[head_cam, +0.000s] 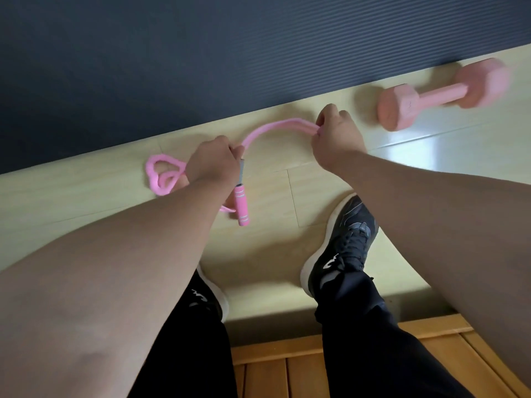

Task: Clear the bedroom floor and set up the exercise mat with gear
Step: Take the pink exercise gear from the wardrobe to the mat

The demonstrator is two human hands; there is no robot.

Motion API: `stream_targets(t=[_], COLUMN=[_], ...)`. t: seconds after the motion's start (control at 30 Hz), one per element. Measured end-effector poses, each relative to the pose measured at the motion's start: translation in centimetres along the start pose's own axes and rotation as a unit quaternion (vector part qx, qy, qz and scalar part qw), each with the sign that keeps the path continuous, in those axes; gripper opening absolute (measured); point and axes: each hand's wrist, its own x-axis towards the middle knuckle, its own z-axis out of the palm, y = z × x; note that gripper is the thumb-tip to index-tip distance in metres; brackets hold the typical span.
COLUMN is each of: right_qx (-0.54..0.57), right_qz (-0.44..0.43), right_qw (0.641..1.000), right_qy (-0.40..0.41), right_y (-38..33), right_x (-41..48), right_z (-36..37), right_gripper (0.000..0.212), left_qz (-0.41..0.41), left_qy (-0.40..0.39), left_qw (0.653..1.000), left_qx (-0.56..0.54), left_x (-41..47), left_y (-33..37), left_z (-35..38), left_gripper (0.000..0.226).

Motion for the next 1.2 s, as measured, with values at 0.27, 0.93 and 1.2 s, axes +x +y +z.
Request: stream_targets(t=[0.27,0.93,1.2], right_qx=[-0.051,-0.341,-0.404], right_qz=[-0.019,-0.119,-0.105], right_qw=[0.997,0.932,0.908], right_qy=[0.047,0.032,0.028], right_y=[1.4,-0.6,-0.9], right_x=[2.2,1.0,1.0], right_z=[0.5,3.1,2.3], right_gripper=[0.025,0.072,0.088], left_qz=[0.056,0.108,0.132], left_qy=[-0.036,-0.079,0.006], left_qw=[0.978,0.953,0.937], left_qx=[0.198,0.272,0.324], left_x=[-0.4,-0.2,-1.0], left_y=[2.2,-2.0,-4.7], left_z=[1.2,-1.1,-0.9], left_gripper=[0.063,0.036,0.057])
